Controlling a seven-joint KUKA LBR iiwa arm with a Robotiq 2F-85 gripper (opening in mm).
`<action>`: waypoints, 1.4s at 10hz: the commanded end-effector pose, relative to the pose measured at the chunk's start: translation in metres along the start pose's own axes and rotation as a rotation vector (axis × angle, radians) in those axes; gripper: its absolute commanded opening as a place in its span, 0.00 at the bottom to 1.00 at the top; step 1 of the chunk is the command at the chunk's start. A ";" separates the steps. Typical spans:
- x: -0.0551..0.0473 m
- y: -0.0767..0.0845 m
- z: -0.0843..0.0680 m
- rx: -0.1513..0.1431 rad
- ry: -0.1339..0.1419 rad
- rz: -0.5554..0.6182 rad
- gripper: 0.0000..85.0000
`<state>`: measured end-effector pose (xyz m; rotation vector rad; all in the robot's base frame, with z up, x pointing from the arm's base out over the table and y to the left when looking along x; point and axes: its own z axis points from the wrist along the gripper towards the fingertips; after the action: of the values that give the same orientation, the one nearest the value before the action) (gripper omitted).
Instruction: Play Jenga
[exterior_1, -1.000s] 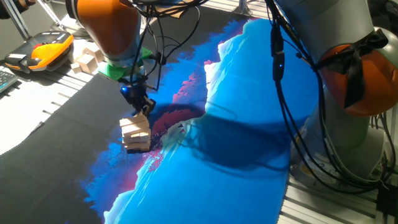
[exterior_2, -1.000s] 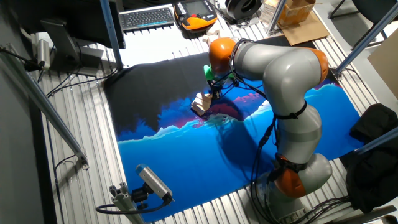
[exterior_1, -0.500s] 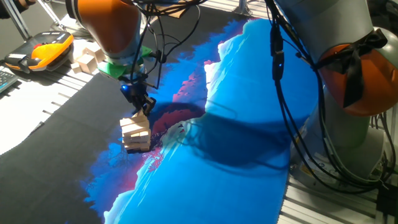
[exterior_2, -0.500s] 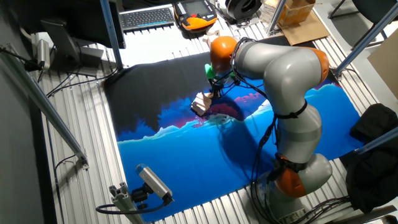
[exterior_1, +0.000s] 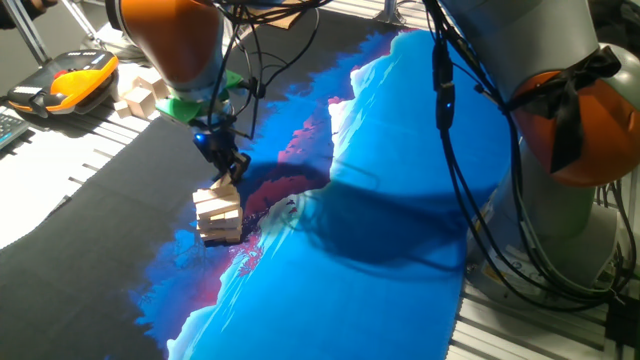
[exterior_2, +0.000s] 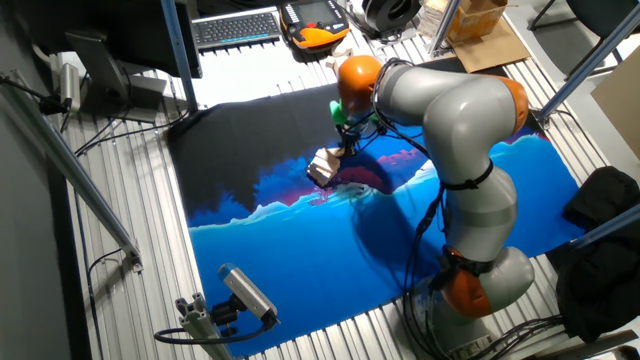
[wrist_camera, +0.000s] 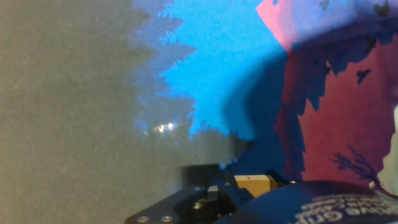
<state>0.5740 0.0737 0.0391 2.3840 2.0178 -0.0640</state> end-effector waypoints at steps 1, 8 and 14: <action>-0.002 0.001 -0.001 0.003 -0.003 -0.004 0.20; -0.030 0.021 -0.016 0.021 -0.014 -0.074 0.60; -0.043 0.014 -0.035 -0.041 0.092 -0.293 0.40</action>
<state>0.5819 0.0309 0.0760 2.0994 2.3582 0.0893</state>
